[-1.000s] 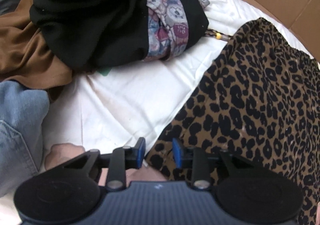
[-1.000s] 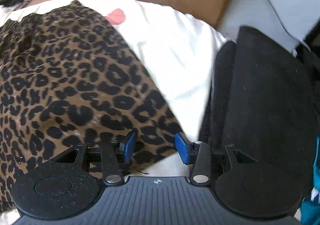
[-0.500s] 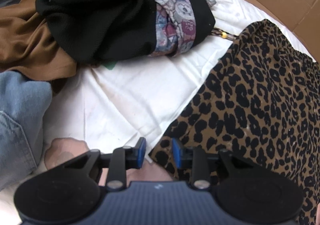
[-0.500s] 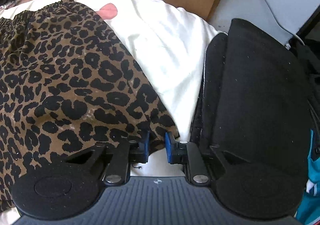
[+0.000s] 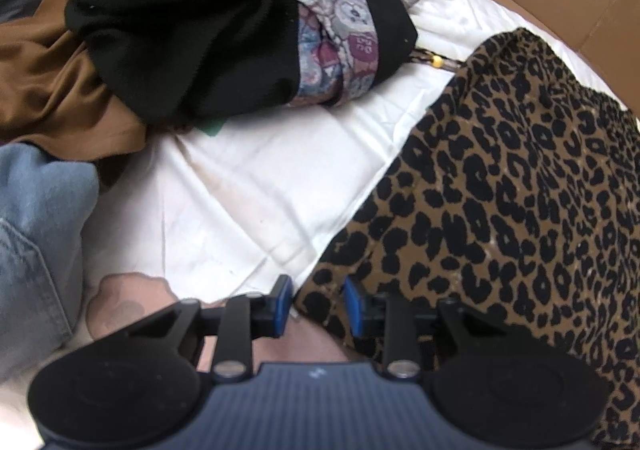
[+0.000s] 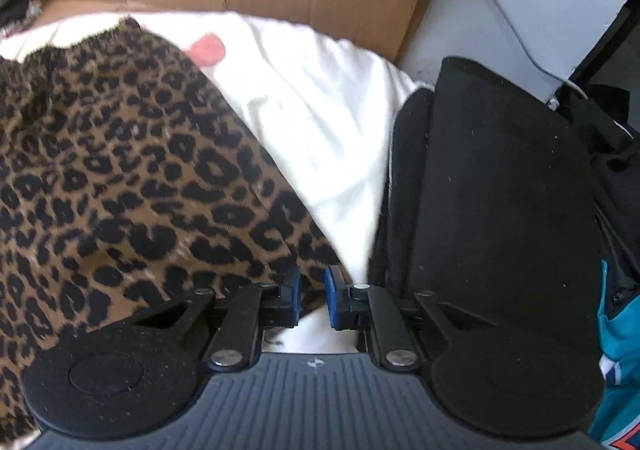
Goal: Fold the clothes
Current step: 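Lower the skirt onto the sheet and open both grippers, then move the left gripper to the skirt's side edge and close on it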
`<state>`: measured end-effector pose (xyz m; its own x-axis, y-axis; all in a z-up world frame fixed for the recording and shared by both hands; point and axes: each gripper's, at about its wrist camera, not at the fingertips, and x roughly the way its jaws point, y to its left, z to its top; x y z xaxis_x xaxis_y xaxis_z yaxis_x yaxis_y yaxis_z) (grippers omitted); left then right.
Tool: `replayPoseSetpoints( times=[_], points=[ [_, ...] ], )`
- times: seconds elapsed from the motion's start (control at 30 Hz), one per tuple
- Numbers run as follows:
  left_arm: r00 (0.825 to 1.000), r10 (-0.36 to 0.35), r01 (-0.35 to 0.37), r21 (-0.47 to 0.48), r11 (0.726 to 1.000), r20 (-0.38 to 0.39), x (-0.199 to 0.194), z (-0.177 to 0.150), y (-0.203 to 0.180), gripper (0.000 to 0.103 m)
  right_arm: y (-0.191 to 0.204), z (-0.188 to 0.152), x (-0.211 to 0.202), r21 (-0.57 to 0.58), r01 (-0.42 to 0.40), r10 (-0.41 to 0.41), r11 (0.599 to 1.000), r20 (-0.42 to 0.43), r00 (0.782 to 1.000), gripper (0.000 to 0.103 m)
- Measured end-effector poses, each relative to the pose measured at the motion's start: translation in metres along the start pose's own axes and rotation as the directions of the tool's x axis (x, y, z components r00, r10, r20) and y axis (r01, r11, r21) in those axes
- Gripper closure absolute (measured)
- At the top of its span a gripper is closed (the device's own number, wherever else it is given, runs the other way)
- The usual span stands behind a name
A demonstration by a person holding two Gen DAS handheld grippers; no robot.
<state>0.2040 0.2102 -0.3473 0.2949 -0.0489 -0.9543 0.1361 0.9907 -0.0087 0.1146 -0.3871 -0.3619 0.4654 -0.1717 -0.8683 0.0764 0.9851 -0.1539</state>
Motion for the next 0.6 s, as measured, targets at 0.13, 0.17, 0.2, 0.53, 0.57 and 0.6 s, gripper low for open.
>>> replayPoseSetpoints(
  times=[0.13,0.17,0.2,0.53,0.57,0.6],
  points=[
    [1.0,0.01,-0.01,0.03,0.999,0.002,0.005,-0.002,-0.002,0.067,0.012,0.001,-0.01,-0.028,-0.048,0.049,0.998,0.049,0.998,0.086],
    [1.0,0.009,-0.009,0.031,0.999,0.003,0.005,-0.003,-0.002,0.066,0.016,0.002,-0.012,-0.042,-0.057,0.059,0.998,0.061,0.996,0.086],
    [1.0,0.004,-0.005,0.021,1.0,0.003,0.005,-0.004,-0.001,0.066,0.02,0.002,-0.015,-0.053,-0.072,0.075,0.996,0.069,0.995,0.086],
    [0.998,-0.037,0.038,-0.039,0.999,0.043,-0.001,-0.011,0.006,0.077,0.058,-0.007,-0.02,-0.137,-0.178,0.187,0.975,0.062,0.98,0.086],
    [0.997,-0.053,0.056,-0.055,0.997,0.052,-0.004,-0.012,0.008,0.078,0.061,-0.009,-0.02,-0.14,-0.185,0.194,0.973,0.059,0.979,0.086],
    [0.996,-0.07,0.075,-0.071,0.995,0.062,-0.007,-0.012,0.011,0.078,0.062,-0.009,-0.021,-0.14,-0.19,0.2,0.972,0.058,0.978,0.086]
  ],
)
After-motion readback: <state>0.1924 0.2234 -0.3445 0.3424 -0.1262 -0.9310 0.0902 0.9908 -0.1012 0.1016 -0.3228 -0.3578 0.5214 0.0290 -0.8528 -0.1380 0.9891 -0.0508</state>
